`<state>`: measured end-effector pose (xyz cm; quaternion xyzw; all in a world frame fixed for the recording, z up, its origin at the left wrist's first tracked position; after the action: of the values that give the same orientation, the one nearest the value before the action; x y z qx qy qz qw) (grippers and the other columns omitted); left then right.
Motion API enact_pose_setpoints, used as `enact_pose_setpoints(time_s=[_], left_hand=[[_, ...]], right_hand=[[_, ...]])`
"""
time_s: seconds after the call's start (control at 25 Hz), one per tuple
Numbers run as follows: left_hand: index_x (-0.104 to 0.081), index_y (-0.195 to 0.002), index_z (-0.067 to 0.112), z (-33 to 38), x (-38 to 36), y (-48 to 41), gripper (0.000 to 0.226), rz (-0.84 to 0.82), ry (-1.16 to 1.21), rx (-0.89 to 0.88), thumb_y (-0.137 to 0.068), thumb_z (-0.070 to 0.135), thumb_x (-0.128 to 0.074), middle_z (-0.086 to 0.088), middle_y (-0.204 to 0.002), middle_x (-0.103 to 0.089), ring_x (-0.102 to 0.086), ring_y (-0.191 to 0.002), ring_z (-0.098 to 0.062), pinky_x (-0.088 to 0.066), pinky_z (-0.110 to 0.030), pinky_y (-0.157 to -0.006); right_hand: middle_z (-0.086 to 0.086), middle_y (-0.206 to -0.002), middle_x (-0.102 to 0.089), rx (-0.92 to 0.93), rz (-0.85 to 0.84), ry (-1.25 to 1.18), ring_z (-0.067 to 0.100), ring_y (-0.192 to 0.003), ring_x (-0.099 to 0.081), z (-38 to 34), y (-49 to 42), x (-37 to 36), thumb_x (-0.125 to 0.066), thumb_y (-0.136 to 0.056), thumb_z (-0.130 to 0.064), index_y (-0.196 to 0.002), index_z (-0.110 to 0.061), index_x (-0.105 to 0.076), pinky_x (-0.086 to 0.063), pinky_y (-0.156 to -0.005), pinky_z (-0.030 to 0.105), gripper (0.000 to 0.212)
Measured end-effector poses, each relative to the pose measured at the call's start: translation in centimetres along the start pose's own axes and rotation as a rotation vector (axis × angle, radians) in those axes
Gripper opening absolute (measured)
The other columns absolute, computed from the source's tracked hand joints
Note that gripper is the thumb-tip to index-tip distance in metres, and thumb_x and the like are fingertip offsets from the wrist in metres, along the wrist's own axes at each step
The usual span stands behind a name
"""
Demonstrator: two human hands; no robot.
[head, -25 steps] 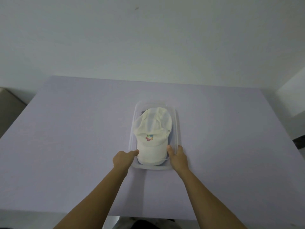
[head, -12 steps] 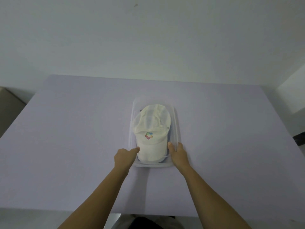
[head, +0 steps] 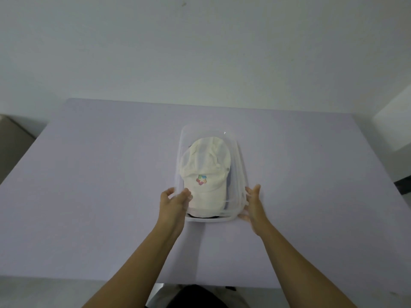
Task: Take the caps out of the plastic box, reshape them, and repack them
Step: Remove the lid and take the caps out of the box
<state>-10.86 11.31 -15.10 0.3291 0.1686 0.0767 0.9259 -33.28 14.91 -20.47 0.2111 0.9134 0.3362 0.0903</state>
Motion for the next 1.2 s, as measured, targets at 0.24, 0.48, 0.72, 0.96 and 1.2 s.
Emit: enact_pose_setpoints(time_s=[0.24, 0.48, 0.72, 0.96, 1.2], left_hand=[[-0.047, -0.12, 0.013, 8.3, 6.3, -3.2, 0.036, 0.003, 0.12, -0.24, -0.09, -0.007, -0.05, 0.001, -0.068, -0.069, -0.066, -0.055, -0.006, -0.055, -0.019, -0.063], [-0.058, -0.1, 0.015, 11.6, 16.4, -6.6, 0.025, 0.124, 0.043, -0.251, -0.092, -0.007, -0.047, -0.002, -0.08, -0.067, -0.068, -0.057, -0.003, -0.056, -0.014, -0.064], [-0.045, -0.128, 0.012, 5.5, 17.3, -10.2, 0.037, 0.161, -0.216, -0.072, -0.093, 0.003, -0.053, -0.008, -0.091, -0.059, -0.059, -0.072, -0.017, -0.053, -0.024, -0.063], [-0.043, -0.14, 0.016, 4.2, 18.0, -10.9, 0.059, 0.261, -1.028, -0.035, -0.087, 0.033, -0.063, -0.019, -0.136, -0.035, -0.037, -0.126, -0.04, -0.036, -0.049, -0.107], [-0.016, -0.15, 0.014, 6.1, 12.4, -9.8, 0.076, 0.391, -1.275, -0.321, -0.089, 0.032, -0.058, -0.019, -0.148, -0.021, -0.026, -0.131, -0.039, -0.029, -0.05, -0.107]], right_hand=[[-0.001, -0.154, -0.023, 0.159, -0.12, 0.41, 0.02, -0.137, -0.032, 0.7, 0.4, -0.4, -0.057, -0.092, -0.024, -0.148, -0.036, -0.013, -0.043, -0.103, 0.046, 0.071], [0.0, -0.156, -0.024, 0.268, -0.088, 0.519, 0.019, -0.139, -0.031, 1.0, -0.1, -0.9, -0.044, -0.091, -0.004, -0.148, -0.035, -0.009, -0.04, -0.106, 0.05, 0.074], [0.001, -0.156, -0.022, 0.245, -0.086, 0.618, 0.024, -0.131, -0.043, 0.9, -0.4, -1.2, -0.044, -0.091, -0.007, -0.148, -0.037, -0.004, -0.045, -0.1, 0.048, 0.076], [0.007, -0.152, -0.031, 0.222, -0.099, 0.704, 0.022, -0.094, -0.059, 0.6, -0.3, -1.2, -0.044, -0.093, -0.008, -0.149, -0.033, 0.0, -0.052, -0.083, 0.034, 0.075], [0.011, -0.158, -0.009, 0.817, -0.036, 1.269, 0.028, -0.142, -0.02, -4.4, 2.1, -4.8, -0.06, -0.085, -0.011, -0.15, -0.021, -0.015, -0.023, -0.114, 0.035, 0.079]])
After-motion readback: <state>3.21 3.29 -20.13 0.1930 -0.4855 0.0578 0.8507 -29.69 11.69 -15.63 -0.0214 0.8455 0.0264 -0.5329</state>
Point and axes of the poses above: each hand's wrist, its own y-axis away from the middle knuckle, its own x-axis out of the back of the hand, z = x × y, the point moved 5 cm from there along -y, towards the middle knuckle
